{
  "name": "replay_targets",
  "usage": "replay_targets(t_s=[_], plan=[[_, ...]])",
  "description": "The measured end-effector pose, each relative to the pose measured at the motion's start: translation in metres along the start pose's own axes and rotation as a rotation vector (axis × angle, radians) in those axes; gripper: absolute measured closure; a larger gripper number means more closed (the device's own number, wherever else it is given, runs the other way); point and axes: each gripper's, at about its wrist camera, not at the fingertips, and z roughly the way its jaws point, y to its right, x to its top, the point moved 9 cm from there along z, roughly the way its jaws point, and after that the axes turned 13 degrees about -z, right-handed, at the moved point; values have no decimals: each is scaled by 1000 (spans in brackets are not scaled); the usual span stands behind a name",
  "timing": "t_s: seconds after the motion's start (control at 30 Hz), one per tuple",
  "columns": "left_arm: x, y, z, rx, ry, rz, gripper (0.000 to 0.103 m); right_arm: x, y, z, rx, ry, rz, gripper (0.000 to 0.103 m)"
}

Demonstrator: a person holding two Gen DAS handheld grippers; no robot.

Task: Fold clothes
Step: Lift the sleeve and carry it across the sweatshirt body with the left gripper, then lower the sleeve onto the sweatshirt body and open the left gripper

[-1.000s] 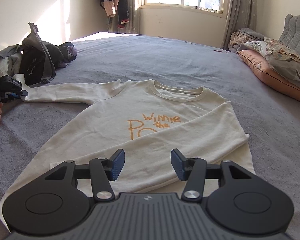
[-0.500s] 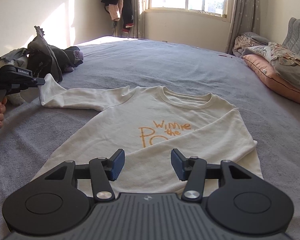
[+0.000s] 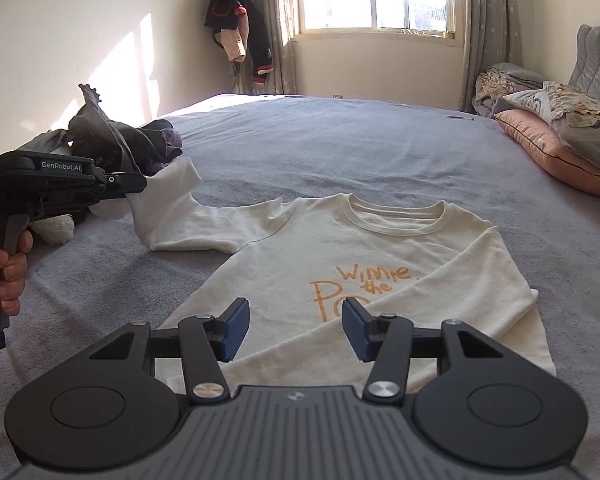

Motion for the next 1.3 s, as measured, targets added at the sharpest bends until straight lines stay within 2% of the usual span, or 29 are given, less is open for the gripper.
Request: replay_targets(t_s=[0.47, 0.7, 0.8, 1.1, 1.3], plan=[[-50, 55, 6, -225, -173, 56, 98, 5, 10, 5, 23, 2, 127, 49], [-87, 78, 9, -353, -311, 84, 98, 4, 17, 6, 39, 5, 204, 49], [-98, 80, 13, -360, -344, 98, 98, 1, 21, 8, 24, -17, 221, 51], [-111, 72, 22, -379, -428, 46, 98, -4, 30, 11, 18, -32, 245, 51], [-129, 70, 26, -358, -500, 82, 98, -4, 32, 11, 15, -32, 245, 51]])
